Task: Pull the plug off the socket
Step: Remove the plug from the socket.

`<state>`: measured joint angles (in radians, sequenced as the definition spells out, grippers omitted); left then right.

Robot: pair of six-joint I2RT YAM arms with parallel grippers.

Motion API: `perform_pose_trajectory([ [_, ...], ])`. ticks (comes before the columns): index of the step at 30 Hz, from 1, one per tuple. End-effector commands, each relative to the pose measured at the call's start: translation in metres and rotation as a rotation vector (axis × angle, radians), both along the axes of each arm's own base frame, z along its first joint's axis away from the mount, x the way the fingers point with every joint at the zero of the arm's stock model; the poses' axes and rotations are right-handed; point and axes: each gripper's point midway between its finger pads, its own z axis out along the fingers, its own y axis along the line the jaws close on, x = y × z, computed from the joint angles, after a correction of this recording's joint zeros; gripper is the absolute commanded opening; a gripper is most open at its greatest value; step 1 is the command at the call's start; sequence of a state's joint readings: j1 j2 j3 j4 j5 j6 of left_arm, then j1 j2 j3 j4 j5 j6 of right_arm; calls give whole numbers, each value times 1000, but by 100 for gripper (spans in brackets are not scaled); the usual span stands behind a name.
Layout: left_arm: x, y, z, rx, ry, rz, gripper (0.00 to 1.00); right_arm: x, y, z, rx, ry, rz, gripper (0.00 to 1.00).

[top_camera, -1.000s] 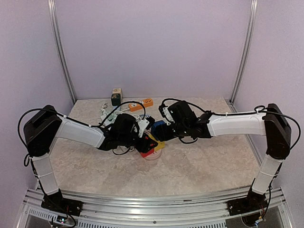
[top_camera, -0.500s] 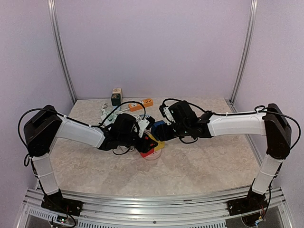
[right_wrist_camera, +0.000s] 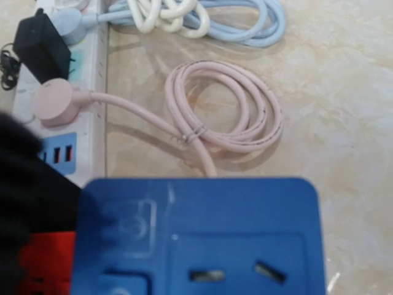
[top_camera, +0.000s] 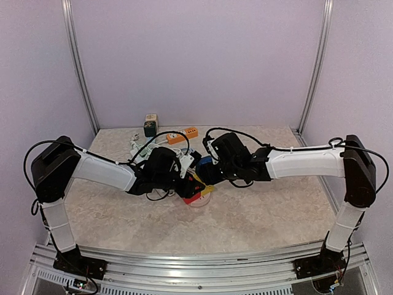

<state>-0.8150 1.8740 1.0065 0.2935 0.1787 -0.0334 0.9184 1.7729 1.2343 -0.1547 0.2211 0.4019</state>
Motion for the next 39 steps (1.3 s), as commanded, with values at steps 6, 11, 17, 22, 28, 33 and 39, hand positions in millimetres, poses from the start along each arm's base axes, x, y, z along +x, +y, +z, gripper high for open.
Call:
perform_pose_trajectory([
  [6,-8,29,-54,149,130,66,15,10,-11,33,-126,-146,-93,0],
  [11,-8,30,-54,149,129,67,15,9,-11,37,-132,-158,-93,0],
  [17,-8,31,-54,150,130,70,16,8,-9,37,-114,-150,-85,0],
  [22,-9,31,-55,156,131,71,15,8,-9,32,-106,-128,-92,0],
  [28,-10,34,-58,162,136,73,16,10,-13,34,16,-71,-70,0],
  [33,-11,34,-58,160,136,73,15,13,-20,38,132,-22,-51,0],
  [39,-10,33,-57,158,133,73,15,13,-21,37,143,-11,-53,0],
])
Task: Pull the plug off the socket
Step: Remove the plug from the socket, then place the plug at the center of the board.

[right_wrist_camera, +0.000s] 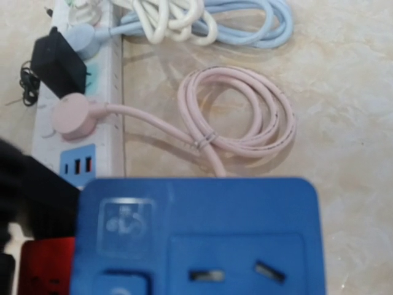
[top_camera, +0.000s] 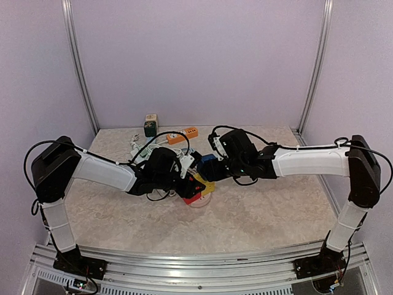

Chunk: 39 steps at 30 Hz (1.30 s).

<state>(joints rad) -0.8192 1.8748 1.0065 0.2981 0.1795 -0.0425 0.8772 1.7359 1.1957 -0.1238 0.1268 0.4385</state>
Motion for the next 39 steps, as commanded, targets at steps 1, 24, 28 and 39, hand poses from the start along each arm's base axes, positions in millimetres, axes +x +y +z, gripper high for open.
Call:
perform_pose_trajectory([
  [1,-9,35,-58,166,130,72,15,12,-14,31,61,-52,-65,0],
  [24,-6,37,-52,163,128,99,18,28,-64,47,13,-98,-175,0],
  [28,-5,36,-49,156,125,100,18,44,-111,41,-17,-87,-272,0],
  [39,-3,38,-46,161,112,107,22,62,-228,-21,-50,54,-463,0],
])
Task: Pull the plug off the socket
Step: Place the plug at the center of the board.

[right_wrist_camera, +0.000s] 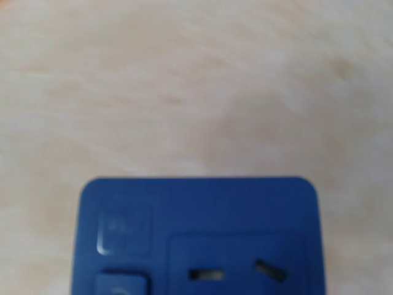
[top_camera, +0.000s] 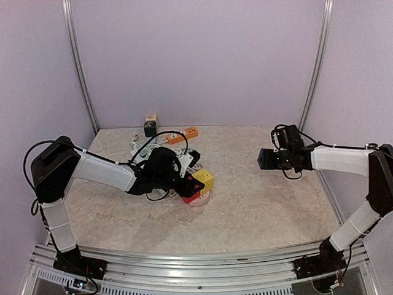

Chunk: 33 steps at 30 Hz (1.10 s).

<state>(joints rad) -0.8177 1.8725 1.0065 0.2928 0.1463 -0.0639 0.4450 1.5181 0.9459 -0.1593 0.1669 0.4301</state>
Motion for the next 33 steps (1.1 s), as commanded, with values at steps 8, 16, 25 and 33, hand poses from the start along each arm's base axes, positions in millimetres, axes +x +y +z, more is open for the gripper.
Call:
perform_pose_trajectory([
  [8,-6,35,-44,154,106,69,22,0,-39,-37,4,92,-42,1],
  [16,-6,36,-43,158,104,75,22,2,-38,-55,9,129,-40,13],
  [25,-5,36,-44,160,107,74,23,1,-37,-63,4,146,-39,42],
  [33,-5,37,-44,161,108,80,25,0,-40,-70,-8,160,-48,63],
])
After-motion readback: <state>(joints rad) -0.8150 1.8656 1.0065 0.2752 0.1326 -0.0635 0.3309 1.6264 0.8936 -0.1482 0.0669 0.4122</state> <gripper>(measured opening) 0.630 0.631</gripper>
